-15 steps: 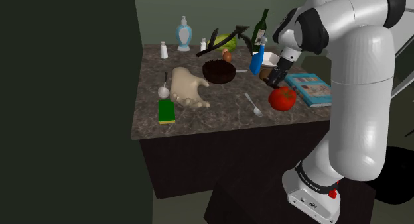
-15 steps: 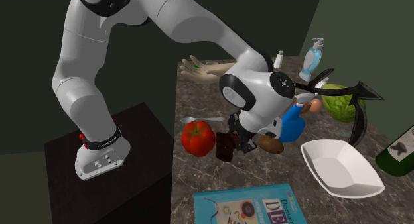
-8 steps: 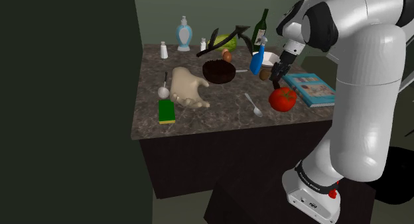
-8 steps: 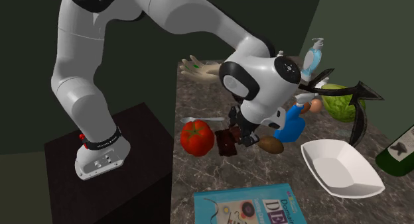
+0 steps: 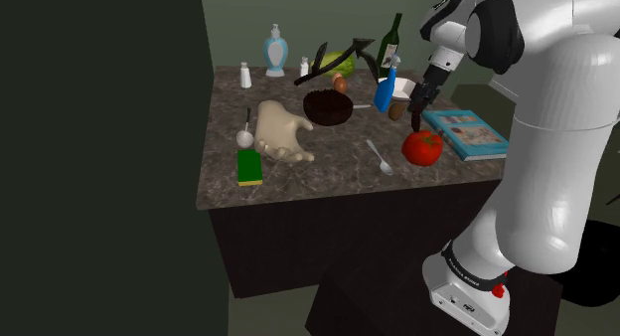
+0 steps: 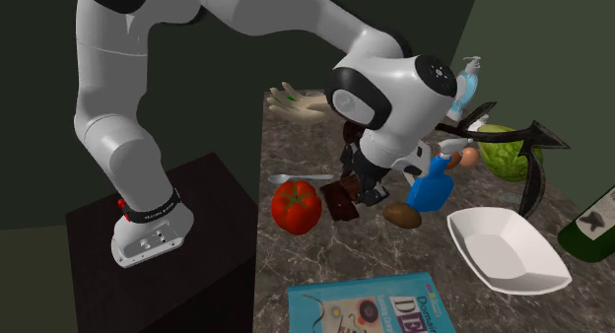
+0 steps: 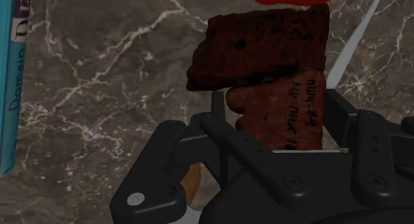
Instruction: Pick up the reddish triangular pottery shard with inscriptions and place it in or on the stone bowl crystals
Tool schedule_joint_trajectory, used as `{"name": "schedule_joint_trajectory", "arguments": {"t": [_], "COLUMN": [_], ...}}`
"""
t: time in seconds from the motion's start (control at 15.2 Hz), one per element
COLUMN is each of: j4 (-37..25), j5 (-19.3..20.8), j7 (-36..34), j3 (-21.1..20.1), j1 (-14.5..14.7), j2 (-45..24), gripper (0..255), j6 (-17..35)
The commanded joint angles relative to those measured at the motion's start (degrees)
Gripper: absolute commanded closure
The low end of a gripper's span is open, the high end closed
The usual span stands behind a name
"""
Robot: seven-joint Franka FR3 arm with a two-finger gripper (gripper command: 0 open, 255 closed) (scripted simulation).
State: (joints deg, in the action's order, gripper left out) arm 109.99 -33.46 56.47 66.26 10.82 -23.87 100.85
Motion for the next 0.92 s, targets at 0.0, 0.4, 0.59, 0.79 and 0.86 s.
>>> {"name": "schedule_joint_trajectory", "arguments": {"t": [0.0, 0.4, 0.59, 0.79, 0.86], "j4": [-0.90, -3.29, -4.68, -6.19, -6.73], "j5": [0.73, 3.06, 4.09, 5.02, 5.30], "j7": [-0.66, -2.75, -3.75, -4.70, -5.01], "j3": [0.55, 2.39, 3.15, 3.81, 4.01], "j1": [0.31, 1.74, 2.31, 2.76, 2.89], "j2": [0.65, 2.99, 4.04, 4.98, 5.26], "gripper": [255, 255, 255, 255, 255], "j6": [-1.11, -4.26, -5.94, -7.68, -8.28]}}
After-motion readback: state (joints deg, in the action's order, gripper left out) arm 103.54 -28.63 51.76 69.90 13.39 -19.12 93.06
